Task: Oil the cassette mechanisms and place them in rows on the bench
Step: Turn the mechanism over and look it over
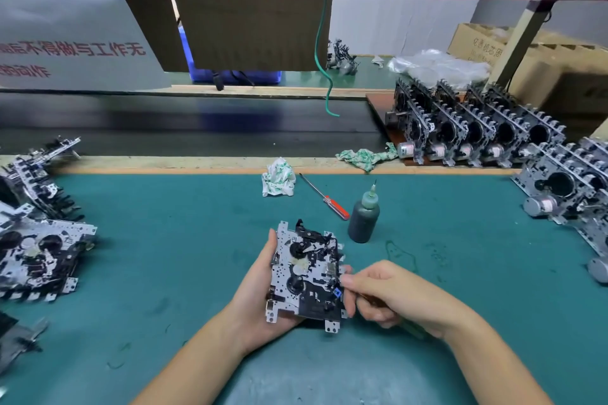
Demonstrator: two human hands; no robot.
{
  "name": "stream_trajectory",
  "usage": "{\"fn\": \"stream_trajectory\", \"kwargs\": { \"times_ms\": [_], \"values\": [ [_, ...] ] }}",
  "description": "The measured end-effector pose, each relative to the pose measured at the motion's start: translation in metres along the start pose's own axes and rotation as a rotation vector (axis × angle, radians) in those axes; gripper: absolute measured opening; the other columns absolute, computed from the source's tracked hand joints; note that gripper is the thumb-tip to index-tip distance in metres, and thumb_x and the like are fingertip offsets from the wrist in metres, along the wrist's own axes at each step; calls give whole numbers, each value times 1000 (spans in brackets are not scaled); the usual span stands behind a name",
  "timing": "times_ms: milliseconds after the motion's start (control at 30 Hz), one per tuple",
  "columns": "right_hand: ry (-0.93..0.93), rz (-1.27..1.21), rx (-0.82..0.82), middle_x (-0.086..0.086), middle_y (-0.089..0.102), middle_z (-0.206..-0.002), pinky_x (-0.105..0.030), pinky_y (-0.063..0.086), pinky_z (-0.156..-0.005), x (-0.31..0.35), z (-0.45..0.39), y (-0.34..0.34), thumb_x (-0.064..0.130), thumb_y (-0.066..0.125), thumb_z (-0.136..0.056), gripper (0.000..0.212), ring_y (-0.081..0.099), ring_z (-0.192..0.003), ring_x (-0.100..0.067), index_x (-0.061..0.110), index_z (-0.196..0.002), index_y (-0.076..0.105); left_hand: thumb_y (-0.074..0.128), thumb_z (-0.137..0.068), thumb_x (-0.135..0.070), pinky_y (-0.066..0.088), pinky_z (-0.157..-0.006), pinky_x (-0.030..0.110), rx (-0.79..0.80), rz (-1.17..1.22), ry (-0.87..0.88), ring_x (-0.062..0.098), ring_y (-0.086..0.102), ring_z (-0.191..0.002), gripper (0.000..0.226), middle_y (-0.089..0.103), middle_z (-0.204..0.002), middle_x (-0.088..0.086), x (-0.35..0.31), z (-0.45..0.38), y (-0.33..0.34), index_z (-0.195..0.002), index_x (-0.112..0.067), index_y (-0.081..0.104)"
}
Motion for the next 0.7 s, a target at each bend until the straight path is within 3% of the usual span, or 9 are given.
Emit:
{"fn": "stream_trajectory", "kwargs": {
  "times_ms": [100,167,267,433,700],
  "values": [
    [28,30,16,1,55,-47,-17,37,-42,-2,-1,0,29,45,-99,42,47,-39,-8,13,-63,59,28,-87,-69,49,-94,41,-13,-22,-13,33,63,-109,83,60,-124,24,-1,1,2,-115,-3,68],
    [65,24,33,-2,59,-50,-17,41,-40,-3,0,0,30,45,-99,40,53,-40,-10,13,-64,57,28,-86,-70,45,-98,43,-33,-40,-22,34,61,-110,84,57,-128,26,-1,1,3,-119,-2,64],
    [77,62,25,0,56,-45,-16,34,-36,-4,2,0,32,43,-99,41,45,-35,-7,16,-63,54,28,-86,-70,43,-101,42,-59,-62,-18,34,60,-112,84,56,-128,26,-2,3,5,-121,-2,63],
    [73,64,-12,3,34,-33,-17,20,-36,-3,3,2,35,42,-99,51,23,-31,-9,21,-49,47,29,-86,-69,49,-94,41,-74,-54,-17,34,62,-109,82,59,-125,26,-3,3,7,-116,-3,67],
    [122,68,37,2,23,-31,-17,15,-35,-5,-1,1,40,38,-99,60,15,-30,-10,22,-42,36,32,-86,-68,49,-85,42,-131,-46,-9,33,68,-98,79,64,-117,25,-2,0,11,-108,-4,71]
  ]
}}
Point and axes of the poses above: each hand's wrist, its own z-axis away from the middle knuckle, its own y-axis out of the palm, x = y × z, the point moved 1 cm from there along -z, towards the middle knuckle
